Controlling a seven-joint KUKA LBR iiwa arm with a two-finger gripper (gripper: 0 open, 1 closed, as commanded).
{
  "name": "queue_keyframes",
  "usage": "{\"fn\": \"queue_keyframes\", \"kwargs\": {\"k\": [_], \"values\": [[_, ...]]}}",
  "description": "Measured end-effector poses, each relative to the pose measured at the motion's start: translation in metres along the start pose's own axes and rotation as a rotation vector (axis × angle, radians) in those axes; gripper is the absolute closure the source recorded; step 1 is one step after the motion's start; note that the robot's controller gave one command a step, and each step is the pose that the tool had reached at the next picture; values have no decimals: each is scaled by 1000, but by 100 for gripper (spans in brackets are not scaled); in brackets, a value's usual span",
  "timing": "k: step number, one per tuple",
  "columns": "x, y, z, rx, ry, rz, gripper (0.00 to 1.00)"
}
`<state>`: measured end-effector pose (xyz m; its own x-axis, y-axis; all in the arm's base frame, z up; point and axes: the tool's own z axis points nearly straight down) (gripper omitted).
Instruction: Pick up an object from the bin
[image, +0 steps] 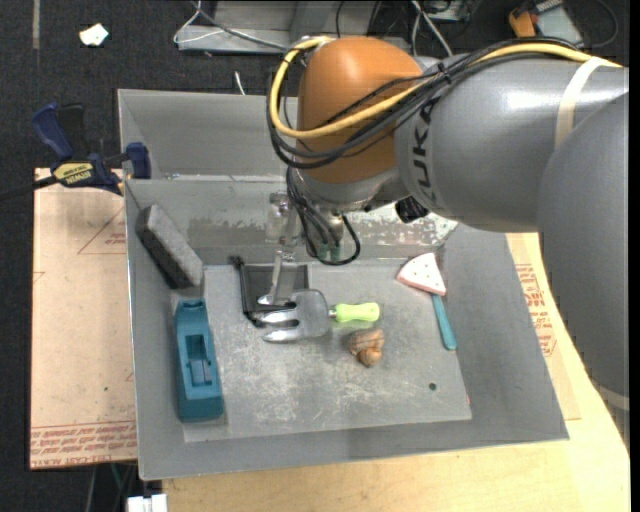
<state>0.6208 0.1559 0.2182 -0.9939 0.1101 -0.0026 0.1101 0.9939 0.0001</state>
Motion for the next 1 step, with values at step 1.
{"fn": "queue_keyframes", "kwargs": {"k": [1], "values": [[-2,0,8,-9,-10,-27,0]]}}
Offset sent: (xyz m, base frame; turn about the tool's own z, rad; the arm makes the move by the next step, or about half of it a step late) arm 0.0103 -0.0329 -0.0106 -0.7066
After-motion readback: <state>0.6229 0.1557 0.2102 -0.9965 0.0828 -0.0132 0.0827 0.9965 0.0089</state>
